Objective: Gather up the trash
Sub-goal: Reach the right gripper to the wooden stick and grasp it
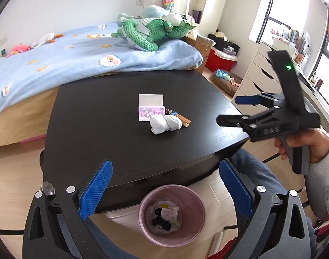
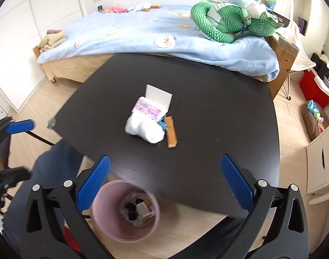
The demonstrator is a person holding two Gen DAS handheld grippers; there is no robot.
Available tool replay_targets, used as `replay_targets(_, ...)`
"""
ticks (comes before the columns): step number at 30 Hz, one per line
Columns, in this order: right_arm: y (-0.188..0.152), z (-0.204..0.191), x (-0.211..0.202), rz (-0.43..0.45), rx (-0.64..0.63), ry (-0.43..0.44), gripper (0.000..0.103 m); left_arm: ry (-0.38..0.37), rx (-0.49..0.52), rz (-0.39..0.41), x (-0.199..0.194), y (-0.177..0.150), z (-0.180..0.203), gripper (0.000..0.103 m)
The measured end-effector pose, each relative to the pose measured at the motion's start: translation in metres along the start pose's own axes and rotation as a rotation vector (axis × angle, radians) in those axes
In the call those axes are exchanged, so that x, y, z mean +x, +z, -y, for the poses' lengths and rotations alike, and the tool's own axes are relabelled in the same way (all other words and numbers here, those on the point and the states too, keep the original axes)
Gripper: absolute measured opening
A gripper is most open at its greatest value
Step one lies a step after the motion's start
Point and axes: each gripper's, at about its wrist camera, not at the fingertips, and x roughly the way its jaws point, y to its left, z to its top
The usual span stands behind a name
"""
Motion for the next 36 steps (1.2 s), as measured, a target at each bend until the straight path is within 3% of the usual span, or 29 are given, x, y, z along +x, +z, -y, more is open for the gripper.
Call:
replay_targets(14,0.033,0.021,0.087,-0.155,-0.069,-0.038,0.099,0.005,-0.016,-0.010,0.001,-0.001,-0.009,0.095)
replay_targets(17,0.035,0.024,0.101,-0.191,-0.075,-0.048,0.087,0.007,-0.024,-0.013,0.001,-0.002,-0.011,0.095)
replay_targets(24,0.033,0.025,0.120,-0.239,-0.089,-0.038,0.071,0.008,-0.026,-0.023,0.004,-0.002,-0.013,0.095)
replay_targets(26,0.032,0.023,0.122,-0.241,-0.090,-0.025,0.069,0.008,-0.026,-0.024,0.005,-0.003,-0.013,0.095)
replay_targets(36,0.034,0.012,0.127,-0.254,-0.114,0.000,0.042,0.005,-0.024,-0.036,0.008,-0.004,-0.011,0.095)
